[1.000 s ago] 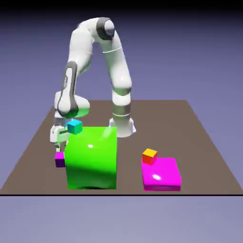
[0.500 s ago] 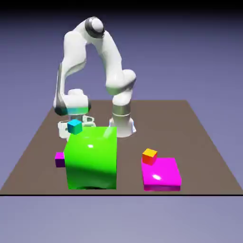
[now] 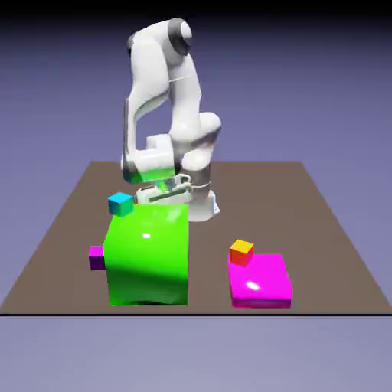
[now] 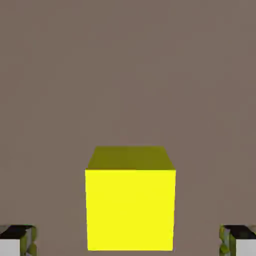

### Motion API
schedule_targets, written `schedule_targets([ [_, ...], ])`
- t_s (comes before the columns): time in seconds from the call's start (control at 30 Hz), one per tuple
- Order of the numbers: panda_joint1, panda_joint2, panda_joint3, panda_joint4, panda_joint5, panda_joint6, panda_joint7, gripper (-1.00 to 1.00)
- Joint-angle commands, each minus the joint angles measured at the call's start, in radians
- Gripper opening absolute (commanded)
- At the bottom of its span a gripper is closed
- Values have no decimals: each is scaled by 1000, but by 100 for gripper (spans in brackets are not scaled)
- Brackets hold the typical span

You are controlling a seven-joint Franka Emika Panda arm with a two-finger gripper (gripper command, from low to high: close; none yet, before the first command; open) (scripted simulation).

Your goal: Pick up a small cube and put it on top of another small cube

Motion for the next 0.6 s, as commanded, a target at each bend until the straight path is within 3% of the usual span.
schedule_targets([
  [0.0, 4, -33, 14, -6, -21, -35, 44, 100],
  [0.57, 68, -593, 257, -105, -386, -627, 782, 100],
])
